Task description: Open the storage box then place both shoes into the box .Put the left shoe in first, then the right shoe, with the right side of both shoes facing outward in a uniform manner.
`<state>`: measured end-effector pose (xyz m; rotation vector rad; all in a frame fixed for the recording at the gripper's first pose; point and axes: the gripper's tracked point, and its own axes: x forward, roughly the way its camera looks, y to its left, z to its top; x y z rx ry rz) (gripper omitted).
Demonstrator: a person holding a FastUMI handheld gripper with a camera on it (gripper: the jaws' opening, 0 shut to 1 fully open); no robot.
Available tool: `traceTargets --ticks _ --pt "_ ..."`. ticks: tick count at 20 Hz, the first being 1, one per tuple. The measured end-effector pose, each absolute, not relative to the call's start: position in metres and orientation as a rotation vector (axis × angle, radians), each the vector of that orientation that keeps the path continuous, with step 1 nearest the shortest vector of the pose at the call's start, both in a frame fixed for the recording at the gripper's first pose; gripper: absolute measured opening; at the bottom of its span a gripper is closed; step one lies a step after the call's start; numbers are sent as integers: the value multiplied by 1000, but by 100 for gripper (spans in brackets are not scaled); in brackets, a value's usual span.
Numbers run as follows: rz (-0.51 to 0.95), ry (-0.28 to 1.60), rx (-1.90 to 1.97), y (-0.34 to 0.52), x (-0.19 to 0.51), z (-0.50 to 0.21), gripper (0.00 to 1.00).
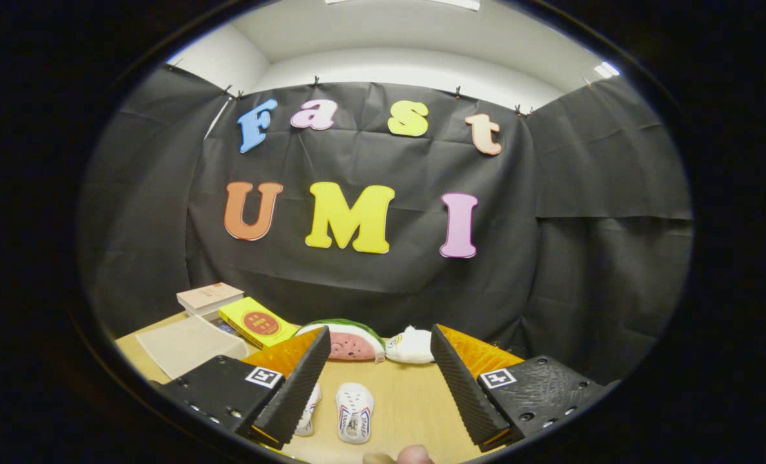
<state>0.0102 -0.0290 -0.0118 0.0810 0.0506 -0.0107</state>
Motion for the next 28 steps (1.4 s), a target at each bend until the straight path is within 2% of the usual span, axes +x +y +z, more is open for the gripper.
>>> traceTargets --ticks 14,23,28 --pt "92 76 160 -32 24 -44 95" --pt "227 261 187 -5 27 -117 95" --pt "344 375 214 49 19 -122 95"
